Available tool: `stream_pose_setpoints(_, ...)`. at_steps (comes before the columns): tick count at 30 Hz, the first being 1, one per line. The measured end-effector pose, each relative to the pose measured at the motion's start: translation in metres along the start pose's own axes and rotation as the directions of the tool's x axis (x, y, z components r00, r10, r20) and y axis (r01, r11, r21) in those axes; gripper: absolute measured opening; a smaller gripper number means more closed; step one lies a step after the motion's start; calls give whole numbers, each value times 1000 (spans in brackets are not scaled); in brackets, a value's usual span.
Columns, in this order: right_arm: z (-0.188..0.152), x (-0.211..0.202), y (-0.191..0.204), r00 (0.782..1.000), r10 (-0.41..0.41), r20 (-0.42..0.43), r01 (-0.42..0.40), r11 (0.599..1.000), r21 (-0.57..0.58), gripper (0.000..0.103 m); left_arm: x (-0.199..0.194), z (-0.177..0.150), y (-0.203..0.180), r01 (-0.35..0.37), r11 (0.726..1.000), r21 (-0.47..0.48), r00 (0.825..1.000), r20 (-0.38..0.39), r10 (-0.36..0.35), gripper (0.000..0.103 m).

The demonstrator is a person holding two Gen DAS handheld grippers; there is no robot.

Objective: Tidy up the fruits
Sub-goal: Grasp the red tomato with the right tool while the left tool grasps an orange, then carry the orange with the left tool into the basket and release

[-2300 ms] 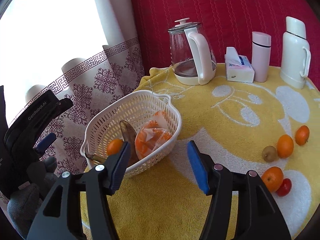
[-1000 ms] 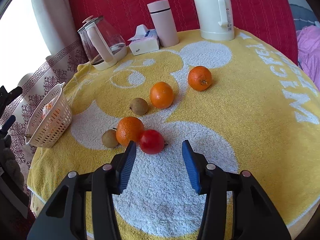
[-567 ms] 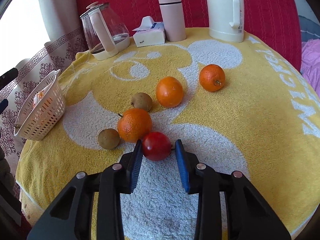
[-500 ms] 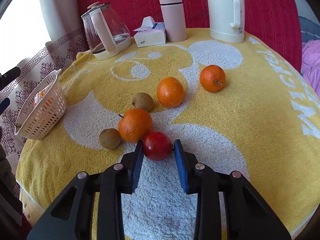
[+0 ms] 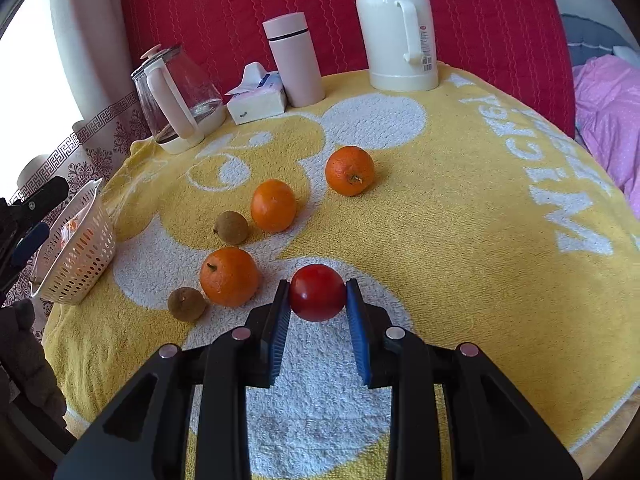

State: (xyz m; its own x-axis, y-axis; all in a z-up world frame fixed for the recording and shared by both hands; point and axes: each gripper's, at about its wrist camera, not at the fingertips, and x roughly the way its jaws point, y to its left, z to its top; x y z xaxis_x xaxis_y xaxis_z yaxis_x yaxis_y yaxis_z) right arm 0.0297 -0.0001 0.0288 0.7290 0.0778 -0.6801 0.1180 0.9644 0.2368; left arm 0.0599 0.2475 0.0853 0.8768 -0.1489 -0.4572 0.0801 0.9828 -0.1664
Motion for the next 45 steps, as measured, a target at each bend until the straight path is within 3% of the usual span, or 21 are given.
stream_pose_setpoints(4, 0, 0, -11, 1000, 2, 1, -2, 999, 36, 28, 15, -12, -15, 92, 996, 15, 993, -69, -90, 97)
stream_pose_setpoints(9, -1, 3, -17, 1000, 19, -2, -19, 998, 65, 28, 30, -28, -37, 187, 980, 65, 973, -151, -176, 97)
stream_pose_setpoints(22, 1, -2, -48, 999, 37, 40, -45, 974, 223, 28, 45, -53, -85, 324, 918, 229, 920, -302, -250, 96)
stream_pose_setpoints(28, 2, -6, -62, 998, 17, 58, -33, 958, 286, 28, 65, -60, -100, 320, 905, 279, 904, -377, -203, 72)
stream_pose_setpoints(33, 2, -6, -60, 998, 17, 60, -32, 962, 272, 28, 75, -62, -103, 366, 896, 251, 874, -424, -238, 44)
stream_pose_setpoints(45, 2, -11, -52, 997, 13, 82, -32, 973, 230, 28, 46, -43, -91, 344, 912, 223, 916, -295, -273, 42)
